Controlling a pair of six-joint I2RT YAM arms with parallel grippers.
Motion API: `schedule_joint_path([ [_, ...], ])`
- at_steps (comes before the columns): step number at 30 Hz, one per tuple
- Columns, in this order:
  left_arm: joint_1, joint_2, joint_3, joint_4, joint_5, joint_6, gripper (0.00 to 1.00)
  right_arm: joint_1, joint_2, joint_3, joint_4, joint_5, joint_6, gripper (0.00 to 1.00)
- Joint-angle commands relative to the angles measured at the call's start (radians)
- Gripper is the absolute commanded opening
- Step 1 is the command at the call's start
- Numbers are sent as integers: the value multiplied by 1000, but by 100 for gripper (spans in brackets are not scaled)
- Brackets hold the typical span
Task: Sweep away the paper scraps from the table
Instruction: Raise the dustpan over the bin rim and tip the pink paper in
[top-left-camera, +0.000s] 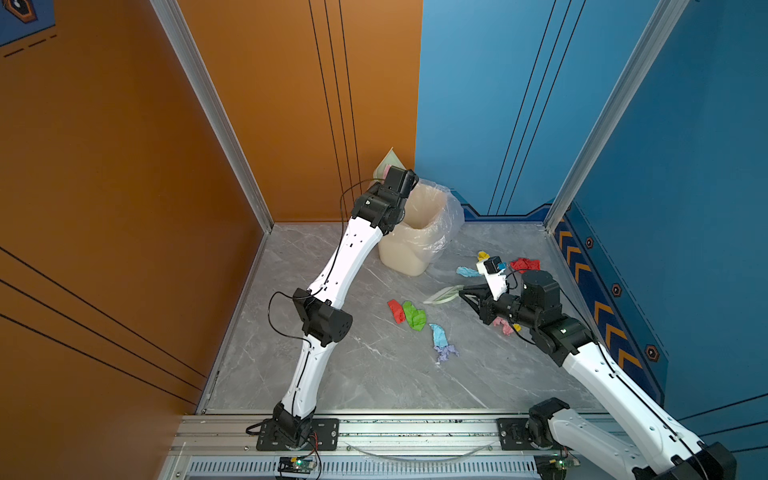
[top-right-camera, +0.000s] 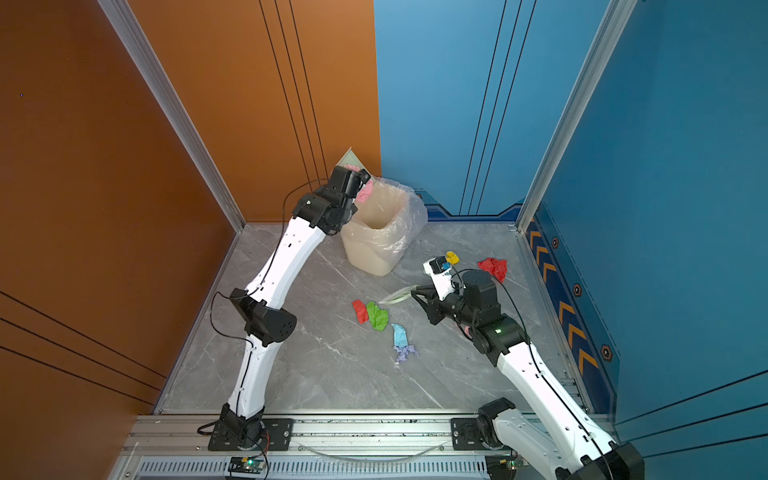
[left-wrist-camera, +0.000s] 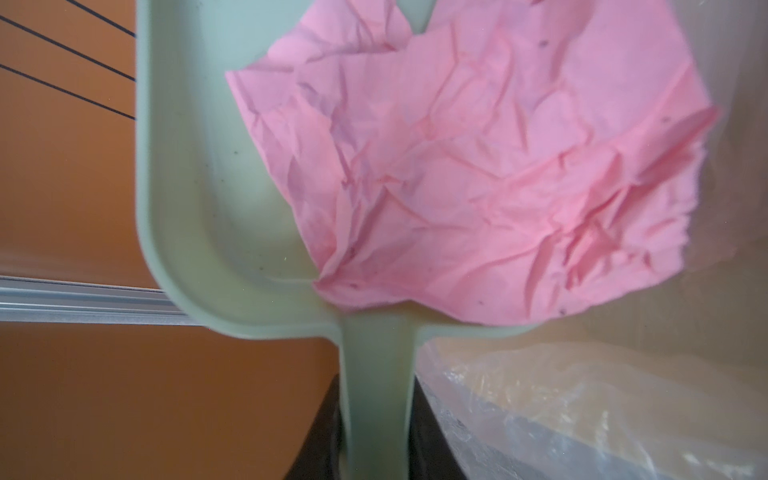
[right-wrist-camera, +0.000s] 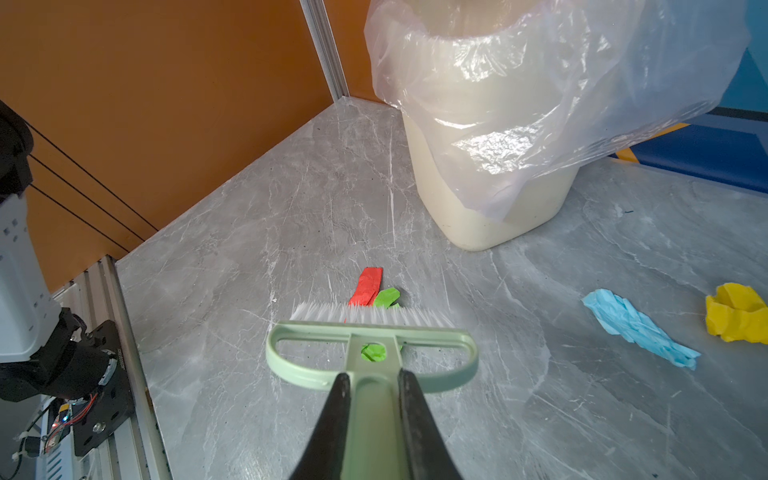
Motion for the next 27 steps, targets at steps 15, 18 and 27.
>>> schedule_joint_path([
  [15, -26, 41, -28, 170, -53, 276, 0, -7, 10, -8, 46, -17, 8, 0],
  [18, -24, 40, -36, 176, -40, 323, 0, -7, 16, -7, 53, -18, 9, 0],
  [27, -28, 38, -88, 248, -83, 517, 0, -7, 36, -8, 76, -27, 19, 0],
])
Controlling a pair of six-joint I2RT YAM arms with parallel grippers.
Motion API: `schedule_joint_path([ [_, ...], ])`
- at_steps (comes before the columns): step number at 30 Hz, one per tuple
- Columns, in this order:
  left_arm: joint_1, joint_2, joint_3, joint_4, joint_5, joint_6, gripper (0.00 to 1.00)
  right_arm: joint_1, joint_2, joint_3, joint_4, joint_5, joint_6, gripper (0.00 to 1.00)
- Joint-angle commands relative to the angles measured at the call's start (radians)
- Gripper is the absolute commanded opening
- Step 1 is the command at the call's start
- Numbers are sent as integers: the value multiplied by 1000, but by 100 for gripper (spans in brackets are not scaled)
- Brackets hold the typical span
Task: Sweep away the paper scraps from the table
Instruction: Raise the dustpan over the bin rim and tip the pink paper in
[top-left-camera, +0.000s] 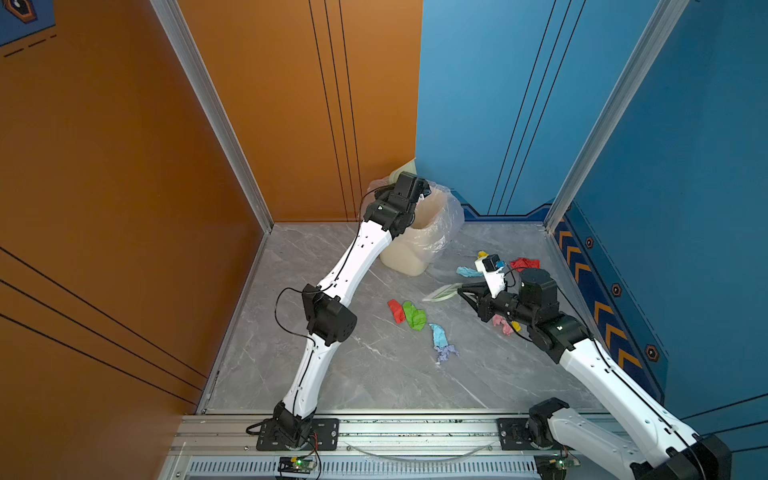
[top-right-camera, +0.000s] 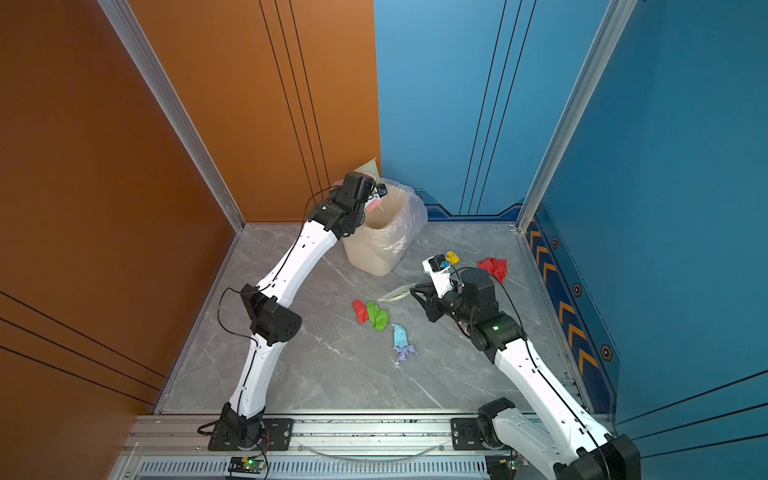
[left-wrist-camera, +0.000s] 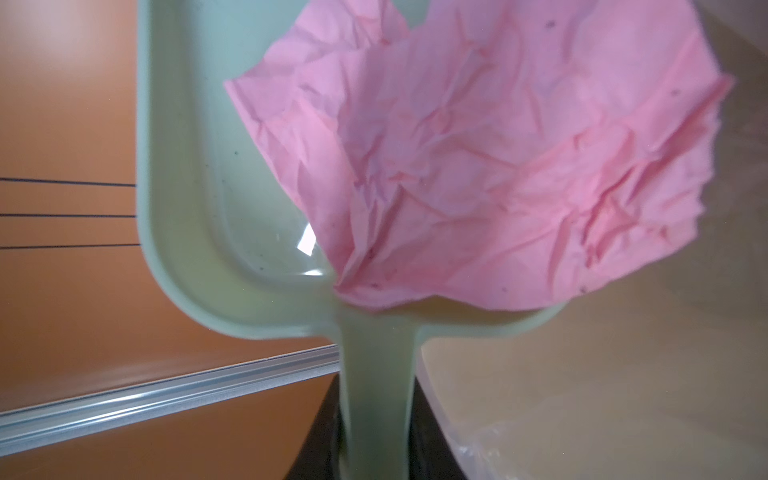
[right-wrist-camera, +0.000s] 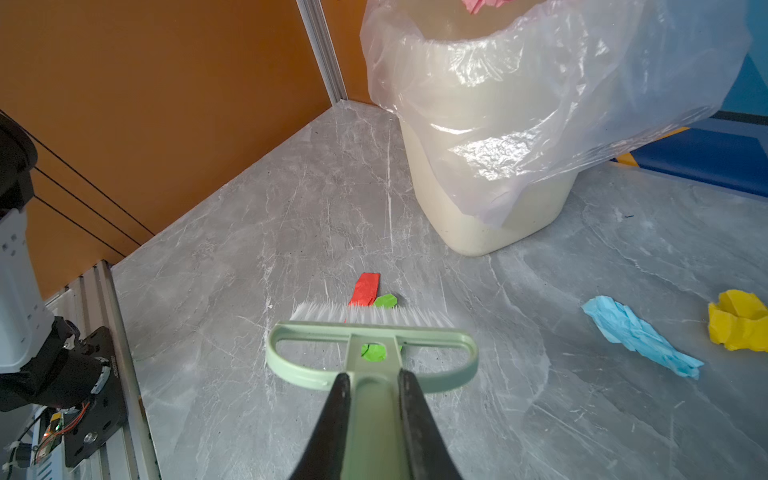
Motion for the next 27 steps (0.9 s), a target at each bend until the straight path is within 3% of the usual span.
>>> schedule_joint_path([
  [1, -6, -2, -4, 51, -28, 83, 0, -4, 4, -7, 32, -24, 15, 0],
  [11, -5, -15, -53, 162, -70, 251, 0, -4, -7, -17, 38, -20, 18, 0],
  [27, -7, -29, -49, 240, -60, 315, 0, -3, -29, -30, 43, -12, 19, 0],
])
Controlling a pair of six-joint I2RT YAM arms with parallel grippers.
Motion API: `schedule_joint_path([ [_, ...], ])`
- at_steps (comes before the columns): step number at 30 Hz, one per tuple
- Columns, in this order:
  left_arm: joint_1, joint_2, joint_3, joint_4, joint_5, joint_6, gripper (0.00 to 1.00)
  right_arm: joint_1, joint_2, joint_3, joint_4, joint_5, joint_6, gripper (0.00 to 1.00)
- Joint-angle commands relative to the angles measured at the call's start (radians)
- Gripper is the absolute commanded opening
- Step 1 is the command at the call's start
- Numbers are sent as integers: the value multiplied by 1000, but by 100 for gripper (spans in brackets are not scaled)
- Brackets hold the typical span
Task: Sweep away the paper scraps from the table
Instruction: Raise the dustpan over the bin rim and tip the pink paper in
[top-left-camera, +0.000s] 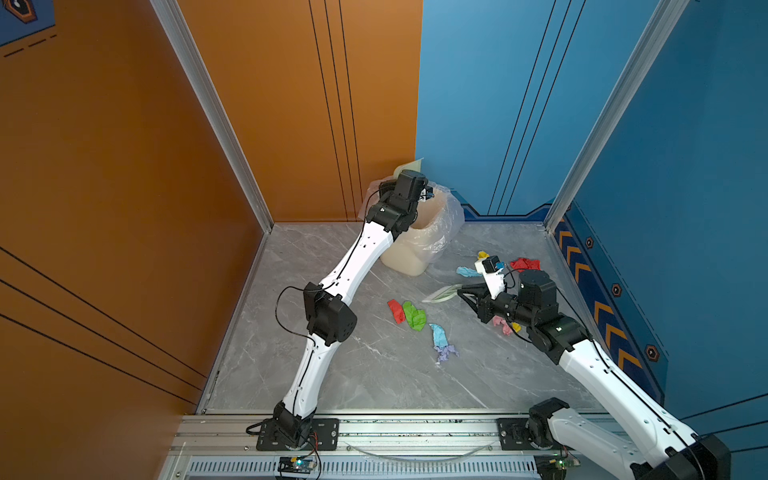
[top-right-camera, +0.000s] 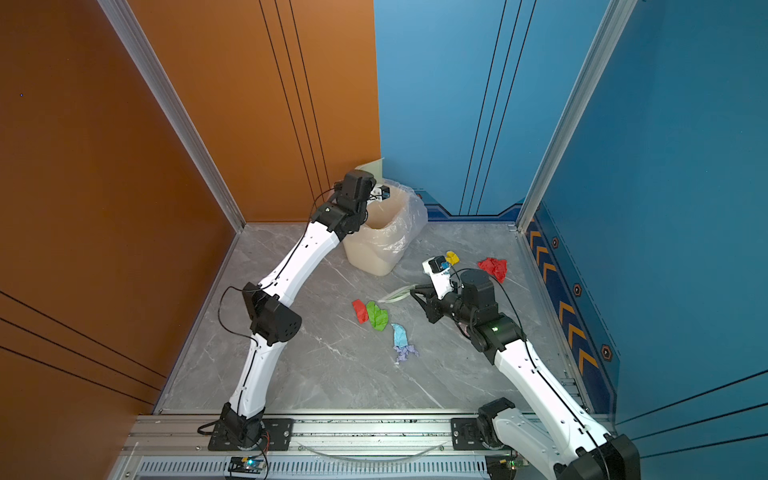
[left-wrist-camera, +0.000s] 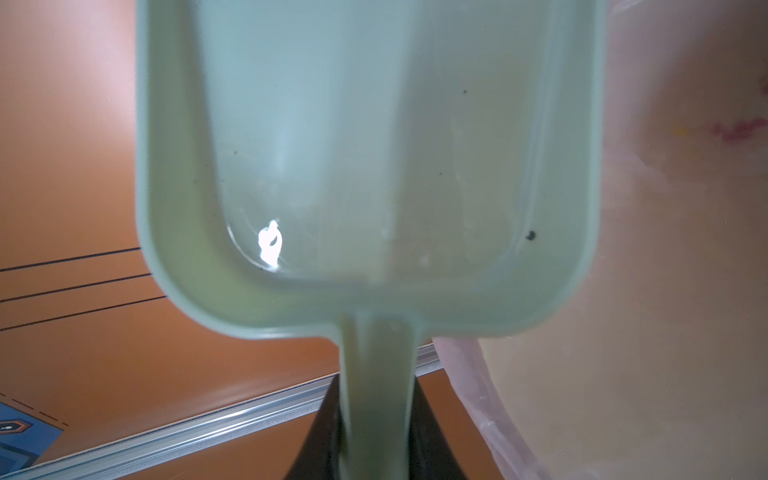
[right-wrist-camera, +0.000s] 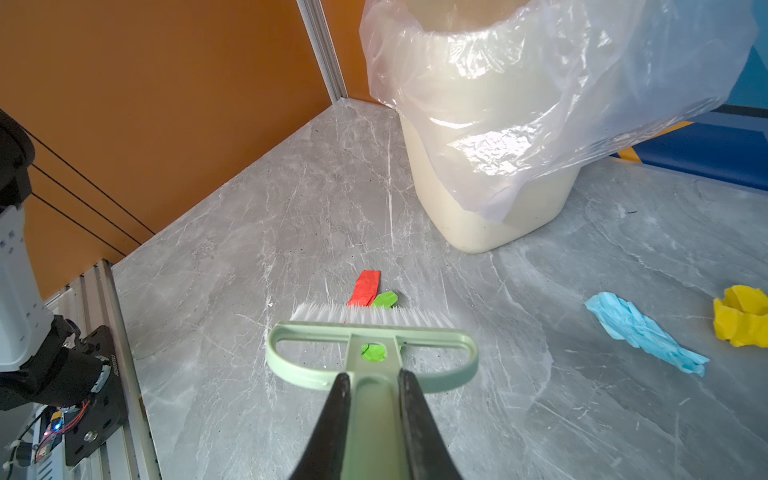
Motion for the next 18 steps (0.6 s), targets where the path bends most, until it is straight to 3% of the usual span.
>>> schedule_joint_path([
  [1, -7, -34, 1, 41, -10, -7, 0, -4, -23, -14, 35, -10, 16, 0],
  [12, 22, -184, -42, -53, 176, -399, 0, -2, -28, 7, 36, -1, -1, 0],
  [18, 48, -302, -146, -136, 264, -641, 0, 7, -10, 35, 29, -1, -14, 0],
])
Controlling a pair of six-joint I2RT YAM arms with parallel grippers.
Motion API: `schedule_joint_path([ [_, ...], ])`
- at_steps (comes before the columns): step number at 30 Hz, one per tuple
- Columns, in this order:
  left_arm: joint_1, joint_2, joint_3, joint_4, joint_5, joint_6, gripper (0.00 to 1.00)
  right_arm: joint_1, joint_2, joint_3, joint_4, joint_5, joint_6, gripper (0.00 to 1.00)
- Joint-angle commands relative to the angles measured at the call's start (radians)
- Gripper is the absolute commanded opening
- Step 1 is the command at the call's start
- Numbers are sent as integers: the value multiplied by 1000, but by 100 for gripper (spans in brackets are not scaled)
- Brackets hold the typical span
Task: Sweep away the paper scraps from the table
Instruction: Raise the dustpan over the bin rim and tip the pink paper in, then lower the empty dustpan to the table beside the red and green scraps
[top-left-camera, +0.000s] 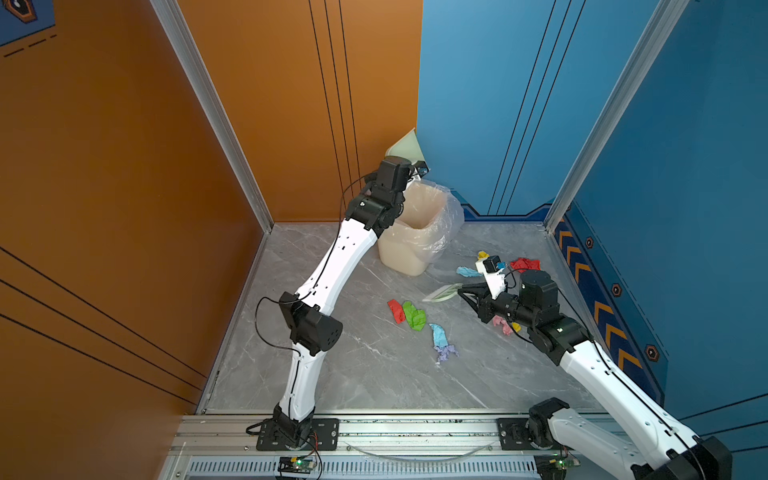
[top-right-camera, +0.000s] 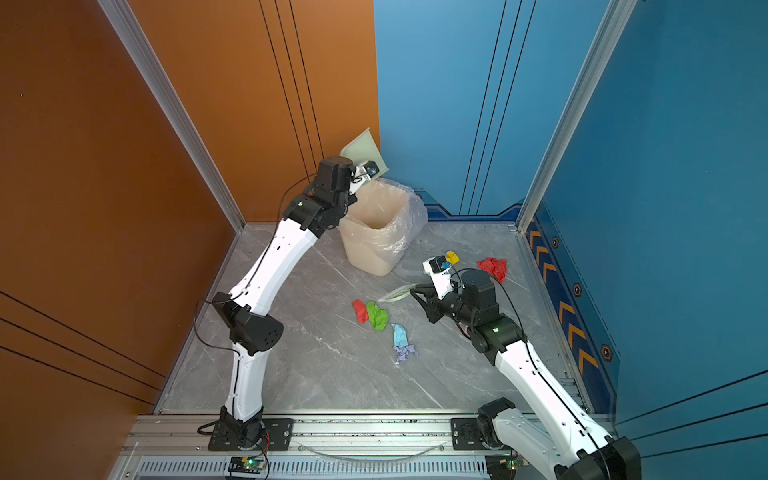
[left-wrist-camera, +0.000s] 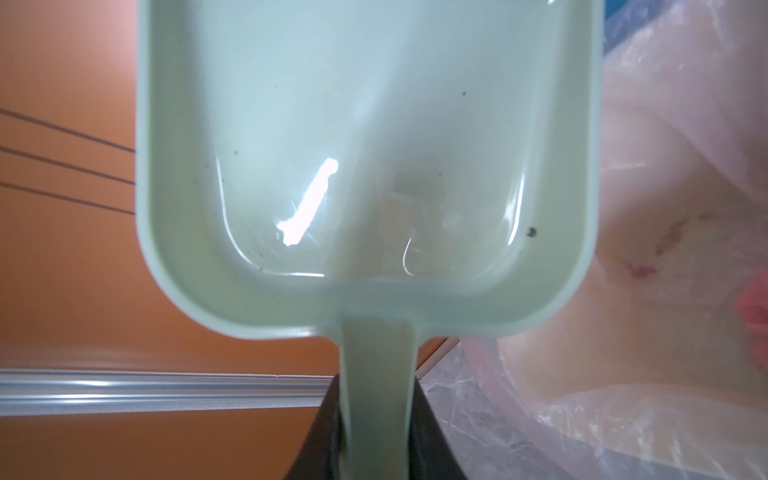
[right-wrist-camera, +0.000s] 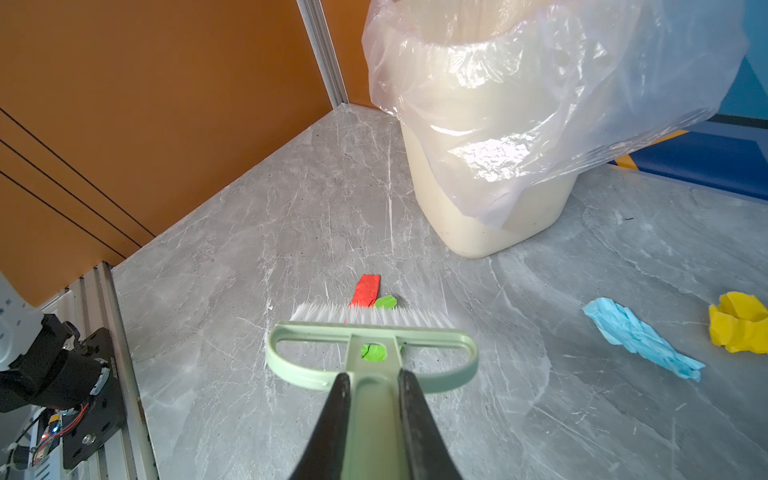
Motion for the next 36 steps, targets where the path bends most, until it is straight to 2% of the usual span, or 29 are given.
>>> schedule_joint_path([
  [1, 25, -89, -86, -61, 86, -237, 0, 8, 4, 41, 21, 0, -16, 0],
  [4, 39, -166, -195, -61, 115, -368, 0, 18, 23, 60, 15, 6, -26, 0],
  [10, 42, -313, -449, -61, 168, -531, 0, 54, 59, 92, 26, 49, -54, 0],
  [19, 33, -576, -887, 3, 201, -840, 0, 139, 100, 85, 157, 155, -52, 0],
  [24, 30, -707, -1135, 48, 255, -988, 0, 196, 161, 99, 222, 218, -41, 0],
  [30, 32, -845, -1365, 37, 328, -1115, 0, 254, 245, 122, 262, 274, -38, 0],
  [36, 31, -962, -1522, -24, 405, -1218, 0, 283, 320, 145, 266, 283, -43, 0],
])
